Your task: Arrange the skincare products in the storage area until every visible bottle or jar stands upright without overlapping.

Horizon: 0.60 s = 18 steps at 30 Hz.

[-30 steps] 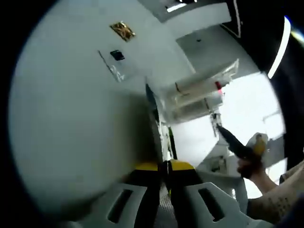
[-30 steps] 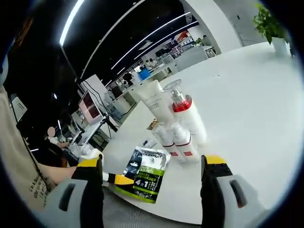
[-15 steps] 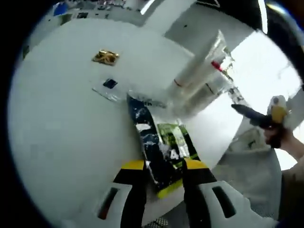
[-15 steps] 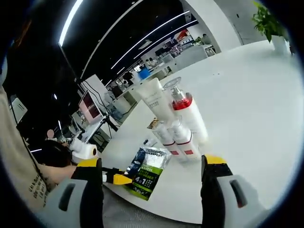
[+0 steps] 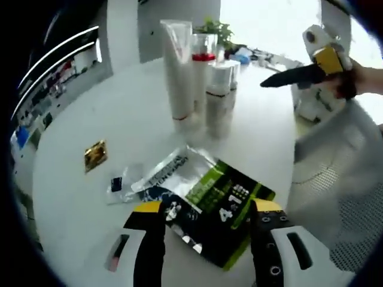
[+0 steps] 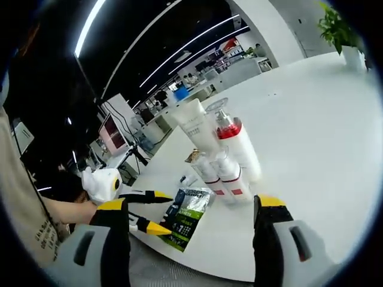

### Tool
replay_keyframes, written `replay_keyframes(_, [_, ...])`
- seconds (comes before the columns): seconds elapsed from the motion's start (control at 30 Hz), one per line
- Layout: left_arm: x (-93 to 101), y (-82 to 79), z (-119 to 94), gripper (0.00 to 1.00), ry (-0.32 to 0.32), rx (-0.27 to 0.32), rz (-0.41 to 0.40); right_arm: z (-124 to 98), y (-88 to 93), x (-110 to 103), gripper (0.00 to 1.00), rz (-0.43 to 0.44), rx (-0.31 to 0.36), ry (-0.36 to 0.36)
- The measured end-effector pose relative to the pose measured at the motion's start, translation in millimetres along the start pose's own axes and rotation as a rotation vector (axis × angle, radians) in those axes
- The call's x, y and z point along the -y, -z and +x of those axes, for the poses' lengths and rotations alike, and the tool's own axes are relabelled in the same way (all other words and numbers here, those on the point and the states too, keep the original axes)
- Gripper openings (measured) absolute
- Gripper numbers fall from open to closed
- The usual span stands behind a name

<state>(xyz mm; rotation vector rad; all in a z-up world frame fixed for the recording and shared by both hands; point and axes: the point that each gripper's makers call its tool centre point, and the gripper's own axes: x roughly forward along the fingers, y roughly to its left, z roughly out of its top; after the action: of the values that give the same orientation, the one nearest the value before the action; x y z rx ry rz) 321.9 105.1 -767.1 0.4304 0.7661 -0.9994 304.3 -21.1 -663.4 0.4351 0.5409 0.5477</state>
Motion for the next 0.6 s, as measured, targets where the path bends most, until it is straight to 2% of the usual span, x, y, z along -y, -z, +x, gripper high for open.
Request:
replay_keyframes(0.07, [-0.9, 6.7, 6.7, 0.57, 0.006, -0.039, -0.012, -0.2, -0.2, 0.4, 0.86, 0.001, 0.001, 0.002])
replay_keyframes(0.17, [-3.8, 11.4, 12.6, 0.57, -0.005, -0.055, -0.018, -0.6, -0.6, 1.3, 0.86, 0.005, 0.005, 0.005])
replay_keyframes(0.2, [-4.8, 6.4, 12.2, 0.57, -0.012, -0.028, -0.033, -0.6, -0.5, 1.5, 0.86, 0.006, 0.005, 0.006])
replay_keyframes(0.4, [-12.5, 1.6, 17.2, 0.57, -0.057, -0.028, -0.081, -0.7, -0.2, 2.7, 0.87, 0.003, 0.007, 0.015])
replay_keyframes(0.6, [-23.6, -6.3, 22.9, 0.57, -0.067, -0.026, -0.091, -0.8, 0.6, 4.2, 0.87, 0.006, 0.004, 0.021])
